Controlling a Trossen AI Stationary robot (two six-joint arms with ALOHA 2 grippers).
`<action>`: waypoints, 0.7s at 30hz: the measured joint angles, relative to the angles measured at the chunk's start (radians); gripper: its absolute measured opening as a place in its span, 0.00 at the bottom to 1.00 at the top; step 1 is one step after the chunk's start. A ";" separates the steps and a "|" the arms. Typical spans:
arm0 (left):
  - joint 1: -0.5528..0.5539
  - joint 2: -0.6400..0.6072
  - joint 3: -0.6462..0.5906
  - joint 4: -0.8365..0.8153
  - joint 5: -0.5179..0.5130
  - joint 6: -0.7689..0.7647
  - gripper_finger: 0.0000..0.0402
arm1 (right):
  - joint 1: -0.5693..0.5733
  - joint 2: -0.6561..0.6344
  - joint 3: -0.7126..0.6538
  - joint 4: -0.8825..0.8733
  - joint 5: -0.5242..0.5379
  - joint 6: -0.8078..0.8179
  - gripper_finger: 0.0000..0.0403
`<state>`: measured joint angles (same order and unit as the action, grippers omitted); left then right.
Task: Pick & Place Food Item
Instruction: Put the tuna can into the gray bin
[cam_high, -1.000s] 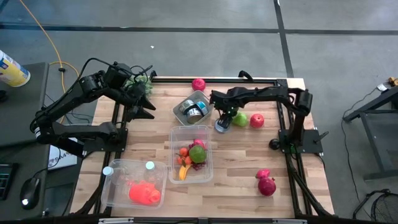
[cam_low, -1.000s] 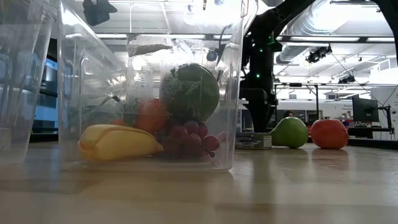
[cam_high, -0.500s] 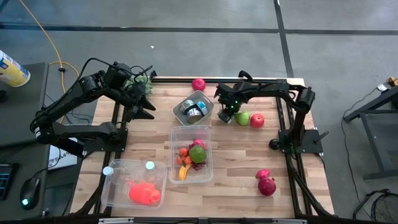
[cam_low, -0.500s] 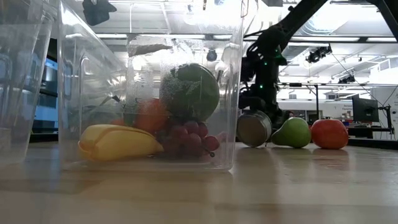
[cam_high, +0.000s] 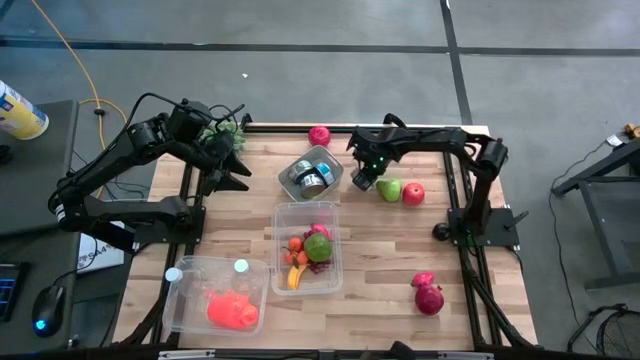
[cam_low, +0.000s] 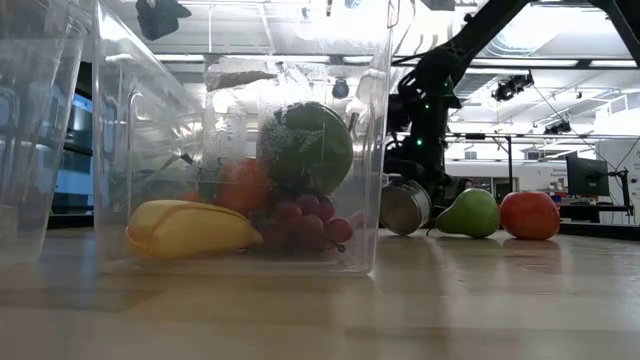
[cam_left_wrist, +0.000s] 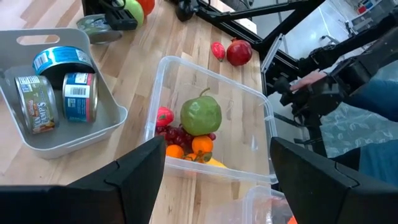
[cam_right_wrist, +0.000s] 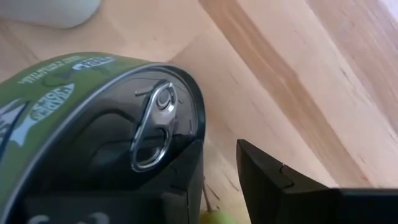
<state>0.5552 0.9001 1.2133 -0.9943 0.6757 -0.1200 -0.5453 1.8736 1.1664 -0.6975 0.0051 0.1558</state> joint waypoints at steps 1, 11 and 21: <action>0.000 0.000 0.000 0.000 0.000 0.000 0.70 | -0.011 0.000 0.000 -0.001 -0.023 -0.001 0.21; 0.000 0.000 0.000 0.000 0.000 0.000 0.70 | -0.105 0.003 -0.004 -0.012 -0.234 0.008 0.21; 0.000 0.000 0.000 0.000 0.000 0.000 0.70 | -0.155 0.003 -0.002 -0.015 -0.220 0.004 0.21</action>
<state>0.5552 0.9001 1.2133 -0.9943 0.6758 -0.1197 -0.7001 1.8763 1.1641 -0.7126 -0.2148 0.1602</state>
